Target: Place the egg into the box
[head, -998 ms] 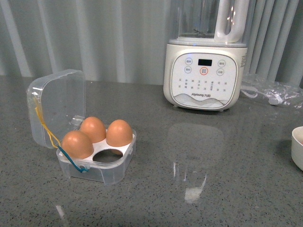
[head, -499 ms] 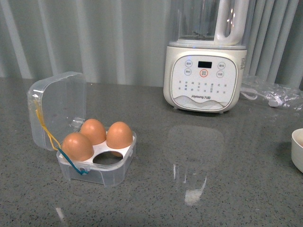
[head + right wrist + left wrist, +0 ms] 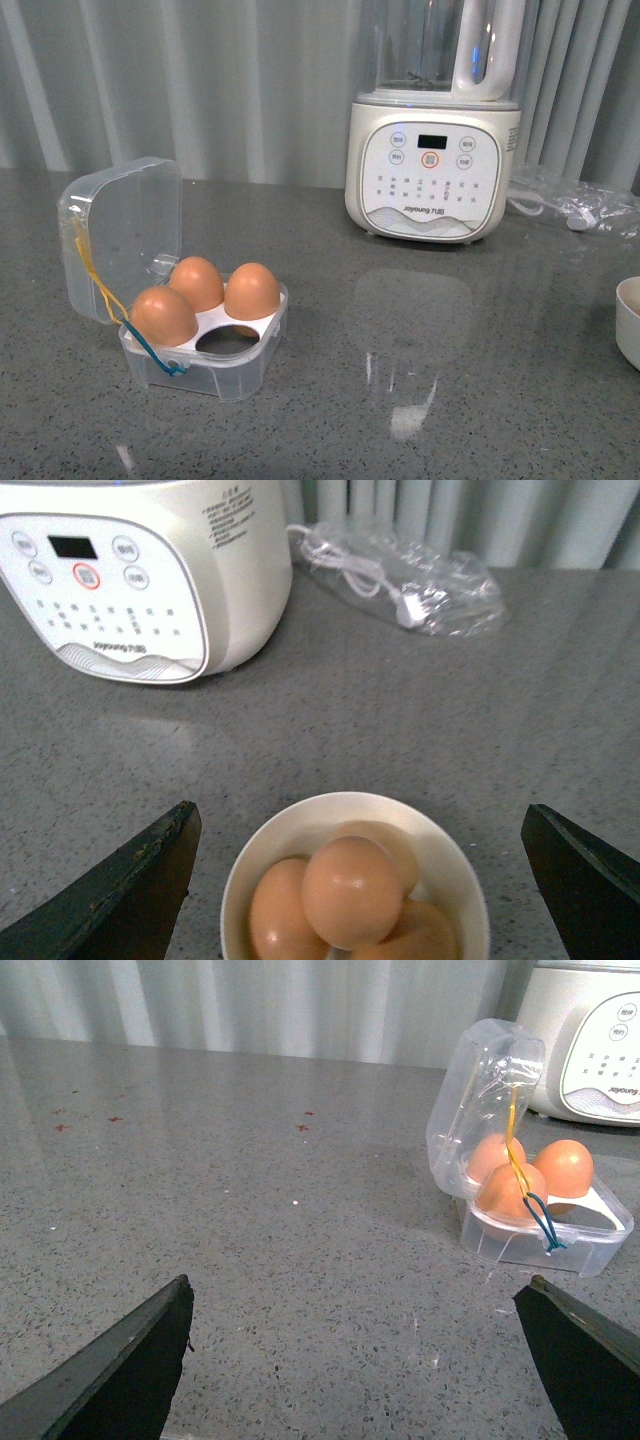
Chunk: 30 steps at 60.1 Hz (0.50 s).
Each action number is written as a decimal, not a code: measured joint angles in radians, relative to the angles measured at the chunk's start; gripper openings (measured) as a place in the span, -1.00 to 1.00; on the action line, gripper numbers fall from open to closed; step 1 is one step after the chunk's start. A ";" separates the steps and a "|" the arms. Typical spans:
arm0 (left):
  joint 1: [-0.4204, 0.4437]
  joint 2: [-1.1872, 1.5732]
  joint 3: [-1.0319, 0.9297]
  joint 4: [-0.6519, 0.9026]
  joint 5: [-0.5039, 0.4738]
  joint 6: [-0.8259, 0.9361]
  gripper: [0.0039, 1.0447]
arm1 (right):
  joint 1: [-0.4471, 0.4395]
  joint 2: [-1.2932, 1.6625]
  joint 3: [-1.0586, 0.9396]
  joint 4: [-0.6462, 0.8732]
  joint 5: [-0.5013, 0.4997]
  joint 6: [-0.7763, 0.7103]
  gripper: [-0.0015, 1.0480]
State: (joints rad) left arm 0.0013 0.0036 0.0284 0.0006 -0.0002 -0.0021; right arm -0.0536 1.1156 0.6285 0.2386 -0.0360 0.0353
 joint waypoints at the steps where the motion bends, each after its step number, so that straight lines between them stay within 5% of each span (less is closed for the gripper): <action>1: 0.000 0.000 0.000 0.000 0.000 0.000 0.87 | 0.003 0.020 0.014 -0.014 -0.019 0.009 0.86; 30: 0.000 0.000 0.000 0.000 0.000 0.000 0.87 | -0.018 0.149 0.049 0.003 -0.078 0.025 0.86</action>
State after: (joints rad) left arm 0.0013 0.0036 0.0284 0.0006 -0.0006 -0.0021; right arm -0.0715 1.2648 0.6773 0.2413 -0.1143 0.0605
